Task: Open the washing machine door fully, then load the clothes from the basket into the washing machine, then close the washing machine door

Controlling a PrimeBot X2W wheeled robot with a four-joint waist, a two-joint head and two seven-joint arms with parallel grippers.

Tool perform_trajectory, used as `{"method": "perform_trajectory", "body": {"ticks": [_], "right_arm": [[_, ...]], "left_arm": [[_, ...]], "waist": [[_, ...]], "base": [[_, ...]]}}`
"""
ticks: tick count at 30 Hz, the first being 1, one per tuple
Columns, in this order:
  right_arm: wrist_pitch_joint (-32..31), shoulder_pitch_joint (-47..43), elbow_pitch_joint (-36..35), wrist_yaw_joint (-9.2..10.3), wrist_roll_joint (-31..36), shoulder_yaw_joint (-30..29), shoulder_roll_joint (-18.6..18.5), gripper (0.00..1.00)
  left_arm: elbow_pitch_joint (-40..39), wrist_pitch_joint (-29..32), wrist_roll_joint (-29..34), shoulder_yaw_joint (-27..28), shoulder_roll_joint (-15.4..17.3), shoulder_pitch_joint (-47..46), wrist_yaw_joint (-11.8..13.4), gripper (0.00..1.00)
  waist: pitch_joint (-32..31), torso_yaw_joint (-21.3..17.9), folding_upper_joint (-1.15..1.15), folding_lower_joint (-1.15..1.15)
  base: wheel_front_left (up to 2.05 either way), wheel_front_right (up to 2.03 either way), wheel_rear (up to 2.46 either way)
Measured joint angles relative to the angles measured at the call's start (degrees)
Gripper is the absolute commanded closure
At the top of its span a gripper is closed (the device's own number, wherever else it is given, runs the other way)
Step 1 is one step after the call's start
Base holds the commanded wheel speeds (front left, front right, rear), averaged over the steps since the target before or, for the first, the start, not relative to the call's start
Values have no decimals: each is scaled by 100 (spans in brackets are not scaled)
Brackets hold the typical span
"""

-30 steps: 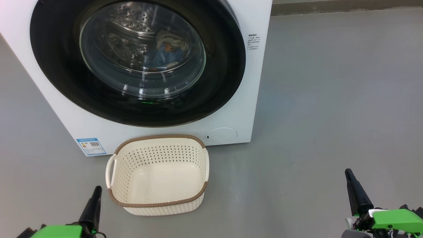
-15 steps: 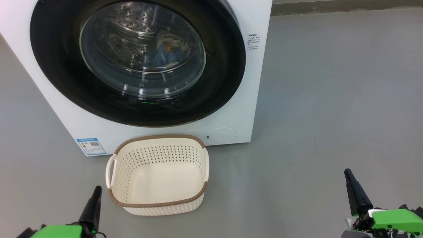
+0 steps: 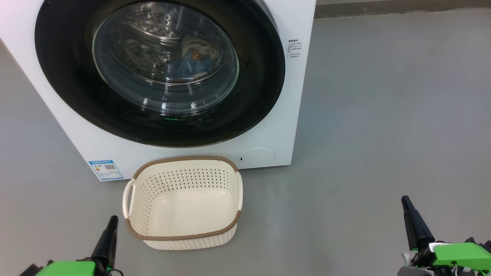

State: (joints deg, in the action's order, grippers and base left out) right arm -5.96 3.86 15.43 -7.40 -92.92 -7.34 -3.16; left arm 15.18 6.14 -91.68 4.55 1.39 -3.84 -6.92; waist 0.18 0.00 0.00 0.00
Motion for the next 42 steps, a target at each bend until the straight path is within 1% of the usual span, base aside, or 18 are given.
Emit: {"method": "perform_trajectory", "body": {"ticks": [42], "right_arm": [[-1,0,0,0,7,-46,23,100]], "left_arm": [[0,0,0,0,0,0,0,100]], "waist": [[0,0,0,0]], "base": [[0,0,0]]}}
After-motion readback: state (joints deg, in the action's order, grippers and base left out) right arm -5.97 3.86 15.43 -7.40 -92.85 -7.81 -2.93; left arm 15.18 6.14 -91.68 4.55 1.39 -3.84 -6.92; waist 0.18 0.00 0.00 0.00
